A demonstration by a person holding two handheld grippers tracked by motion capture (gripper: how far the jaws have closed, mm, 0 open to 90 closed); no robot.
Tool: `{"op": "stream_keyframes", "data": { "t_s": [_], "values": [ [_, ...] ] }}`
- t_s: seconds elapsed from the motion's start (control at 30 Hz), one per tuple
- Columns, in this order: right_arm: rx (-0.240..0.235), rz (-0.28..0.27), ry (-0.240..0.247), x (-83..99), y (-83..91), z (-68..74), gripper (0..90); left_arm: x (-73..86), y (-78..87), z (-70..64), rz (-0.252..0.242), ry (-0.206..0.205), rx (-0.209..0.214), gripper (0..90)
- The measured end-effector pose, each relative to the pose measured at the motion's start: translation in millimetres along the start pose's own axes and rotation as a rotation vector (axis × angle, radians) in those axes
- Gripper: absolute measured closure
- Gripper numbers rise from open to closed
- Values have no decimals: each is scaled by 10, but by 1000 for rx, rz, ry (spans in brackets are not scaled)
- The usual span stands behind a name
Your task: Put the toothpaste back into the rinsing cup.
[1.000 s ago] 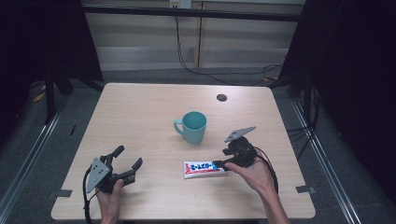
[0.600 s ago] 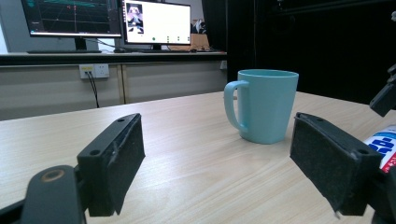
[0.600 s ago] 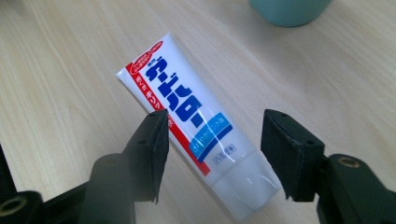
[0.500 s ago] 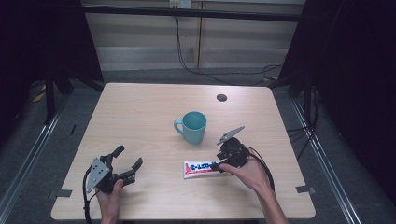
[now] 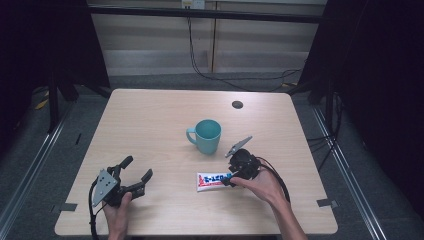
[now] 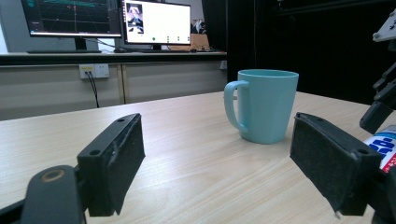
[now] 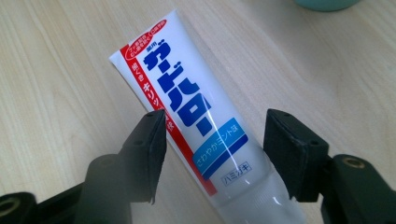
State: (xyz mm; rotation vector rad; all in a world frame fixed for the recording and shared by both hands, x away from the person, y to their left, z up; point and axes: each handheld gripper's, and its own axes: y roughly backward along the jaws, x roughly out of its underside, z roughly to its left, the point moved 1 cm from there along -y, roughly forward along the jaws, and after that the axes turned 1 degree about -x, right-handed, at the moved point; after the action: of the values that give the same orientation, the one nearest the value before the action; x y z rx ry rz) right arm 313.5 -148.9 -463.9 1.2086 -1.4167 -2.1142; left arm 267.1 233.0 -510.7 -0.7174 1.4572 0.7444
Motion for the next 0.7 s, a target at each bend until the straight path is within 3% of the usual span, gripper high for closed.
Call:
{"op": "stream_keyframes", "data": {
  "t_s": [0.13, 0.33, 0.7],
  "values": [
    [4, 45, 21, -8, -85, -5, 369, 0, 0, 0, 0, 0, 0, 175],
    [-14, 27, 36, -34, -120, 4, 393, 0, 0, 0, 0, 0, 0, 175],
    [-23, 46, 61, -47, -168, 24, 372, 0, 0, 0, 0, 0, 0, 175]
  ]
}}
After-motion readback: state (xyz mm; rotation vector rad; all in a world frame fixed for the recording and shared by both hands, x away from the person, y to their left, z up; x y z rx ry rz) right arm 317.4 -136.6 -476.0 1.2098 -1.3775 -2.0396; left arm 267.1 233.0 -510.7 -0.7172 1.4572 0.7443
